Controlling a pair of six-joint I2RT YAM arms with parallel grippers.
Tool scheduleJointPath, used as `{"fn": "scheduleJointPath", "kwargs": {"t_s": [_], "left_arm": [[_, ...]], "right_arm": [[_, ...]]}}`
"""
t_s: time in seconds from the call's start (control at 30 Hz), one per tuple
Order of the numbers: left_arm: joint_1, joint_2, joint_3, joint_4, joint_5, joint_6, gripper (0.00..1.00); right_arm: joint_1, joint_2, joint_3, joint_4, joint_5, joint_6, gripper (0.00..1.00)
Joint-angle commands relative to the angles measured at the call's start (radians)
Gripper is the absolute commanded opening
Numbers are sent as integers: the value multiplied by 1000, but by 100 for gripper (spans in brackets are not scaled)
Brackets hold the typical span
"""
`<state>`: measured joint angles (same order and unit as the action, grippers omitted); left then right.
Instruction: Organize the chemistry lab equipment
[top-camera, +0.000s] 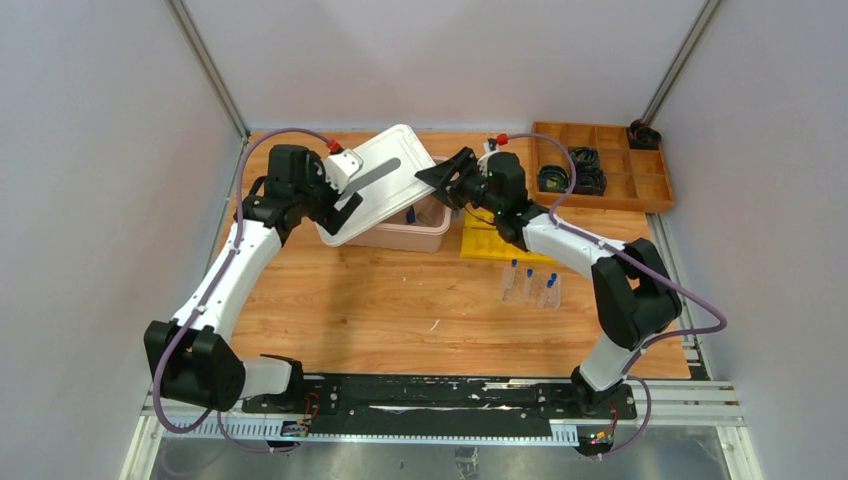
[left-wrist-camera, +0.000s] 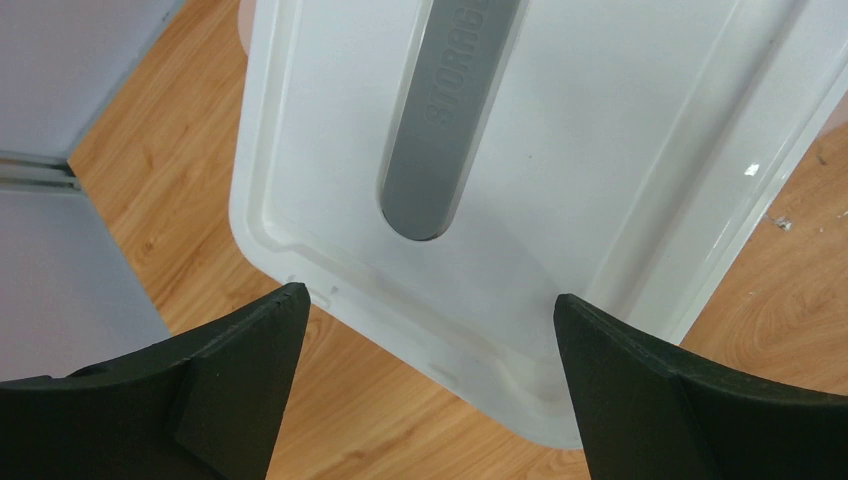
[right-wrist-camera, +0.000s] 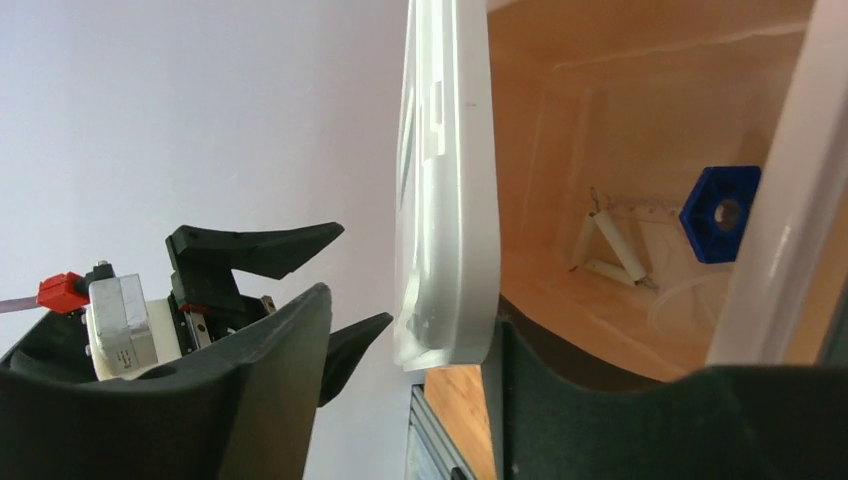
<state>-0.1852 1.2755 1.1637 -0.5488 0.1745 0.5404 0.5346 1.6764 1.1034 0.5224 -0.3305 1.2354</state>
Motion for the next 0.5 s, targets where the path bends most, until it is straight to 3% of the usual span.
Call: {"fn": "scheduleJointPath", "kwargs": {"t_s": [0.0,0.1,0.33,0.47], "left_arm": [[7,2,-28,70,-27,-1,98],[6,8,-43,67,-8,8,98],[6,26,-45,82,38,0,96],[3,39,-14,76,61,-2,96]], "right_arm": [[-3,-56,-10,-66,25,-32,62],[-3,-107,-20,-170,64,-68,65],[2,-256,62,-672,203,-236,65],[4,-288,119,-839,315,-326,67]]}}
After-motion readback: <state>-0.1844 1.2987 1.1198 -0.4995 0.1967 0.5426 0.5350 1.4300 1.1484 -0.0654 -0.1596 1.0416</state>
